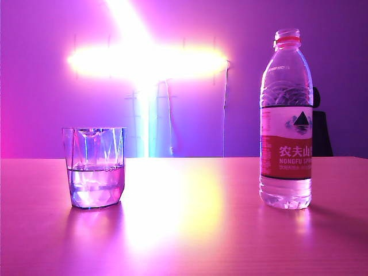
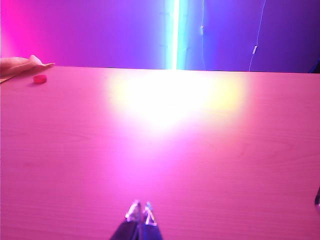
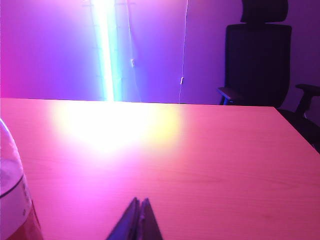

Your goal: Pick up the mineral water bottle on the table and pour water into the mug until it's half full.

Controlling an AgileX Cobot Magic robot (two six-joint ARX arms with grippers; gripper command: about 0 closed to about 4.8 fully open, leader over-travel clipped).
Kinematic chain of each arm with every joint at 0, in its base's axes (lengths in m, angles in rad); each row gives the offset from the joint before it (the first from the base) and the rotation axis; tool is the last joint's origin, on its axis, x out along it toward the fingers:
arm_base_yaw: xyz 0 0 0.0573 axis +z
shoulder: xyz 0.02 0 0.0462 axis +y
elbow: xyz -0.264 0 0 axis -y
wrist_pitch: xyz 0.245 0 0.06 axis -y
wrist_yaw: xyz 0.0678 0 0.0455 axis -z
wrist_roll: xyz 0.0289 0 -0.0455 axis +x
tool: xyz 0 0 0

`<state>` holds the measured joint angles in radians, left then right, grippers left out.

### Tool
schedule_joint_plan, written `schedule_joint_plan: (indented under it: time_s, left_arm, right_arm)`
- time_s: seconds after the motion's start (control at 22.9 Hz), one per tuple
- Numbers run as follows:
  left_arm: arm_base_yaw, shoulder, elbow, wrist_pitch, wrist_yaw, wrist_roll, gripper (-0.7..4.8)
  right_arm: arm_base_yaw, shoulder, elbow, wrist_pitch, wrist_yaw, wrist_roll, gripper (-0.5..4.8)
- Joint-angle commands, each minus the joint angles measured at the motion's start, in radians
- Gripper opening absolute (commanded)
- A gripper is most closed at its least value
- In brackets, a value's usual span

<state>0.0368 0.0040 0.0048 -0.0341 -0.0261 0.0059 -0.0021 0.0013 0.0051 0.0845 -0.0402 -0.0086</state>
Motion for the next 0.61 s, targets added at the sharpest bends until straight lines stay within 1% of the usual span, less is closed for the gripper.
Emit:
schedule_joint_plan:
  time_s: [0.04, 0.26, 0.61]
  left_arm:
    - [0.001, 0.002, 0.004, 0.013, 0.004, -0.003, -0.02]
    - [0.001, 0.002, 0.004, 0.013, 0.004, -0.003, -0.02]
    - [0.001, 0.002, 0.004, 0.013, 0.004, -0.003, -0.02]
  right_arm:
    - [0.000, -0.002, -0.005, 0.001, 0.005, 0.001, -0.04]
    - [0.000, -0.002, -0.005, -0.034, 0.004, 0.001, -0.03]
    - [0.000, -0.002, -0.005, -0.035, 0.004, 0.000, -0.03]
